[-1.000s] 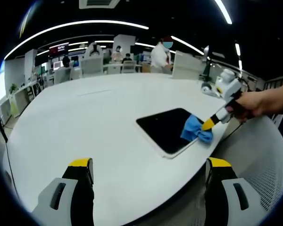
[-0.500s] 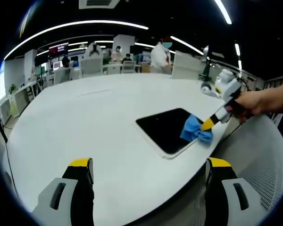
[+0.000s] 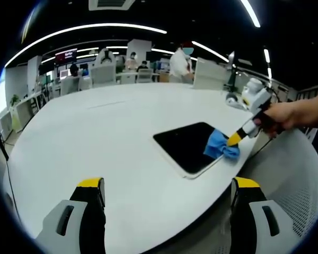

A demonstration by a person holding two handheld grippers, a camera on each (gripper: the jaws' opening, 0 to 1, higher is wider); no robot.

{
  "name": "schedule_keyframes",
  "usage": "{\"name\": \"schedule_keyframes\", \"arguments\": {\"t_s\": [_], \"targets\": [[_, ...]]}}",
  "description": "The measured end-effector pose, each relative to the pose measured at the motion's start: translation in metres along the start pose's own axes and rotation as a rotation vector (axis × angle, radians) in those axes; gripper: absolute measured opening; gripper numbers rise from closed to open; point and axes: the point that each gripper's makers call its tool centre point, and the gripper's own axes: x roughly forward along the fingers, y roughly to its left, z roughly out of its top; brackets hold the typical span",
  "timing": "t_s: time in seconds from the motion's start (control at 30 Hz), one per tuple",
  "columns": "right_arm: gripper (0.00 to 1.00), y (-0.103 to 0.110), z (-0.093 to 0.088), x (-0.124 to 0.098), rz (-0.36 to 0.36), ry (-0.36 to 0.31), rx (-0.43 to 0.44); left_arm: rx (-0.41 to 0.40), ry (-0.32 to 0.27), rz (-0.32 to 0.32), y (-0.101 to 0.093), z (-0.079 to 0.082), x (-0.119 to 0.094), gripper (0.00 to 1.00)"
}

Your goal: Wipe the mirror surface with the cleaning cloth until all visible marks leave the cleaned area.

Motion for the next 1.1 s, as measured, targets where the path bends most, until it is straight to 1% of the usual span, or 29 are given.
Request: {"name": "schedule_keyframes", "arguments": {"t_s": [0.47,0.7,1.0,1.1], "targets": [[0.0,-0.019,0.002,-0.008,-0.012,-0.009,0.027,-0.004,-0.002,0.007,0.001,0.001,-0.001,0.99],[0.0,-0.026,0.002,-0.012,-0.018,-0.014,0.025,-0.005,-0.002,0.01,0.001,0.001,-0.001,0.99],[0.0,-0.039,0.0,-0.02,-0.028,-0.023,0.052,-0.004,0.001,0.008,0.001,0.0,-0.001,0.99],[0.0,-0.04,0.0,-0.02,-0.027,-0.028,0.066,-0.004,-0.001,0.009,0.001,0.001,-0.001,0.99]]}}
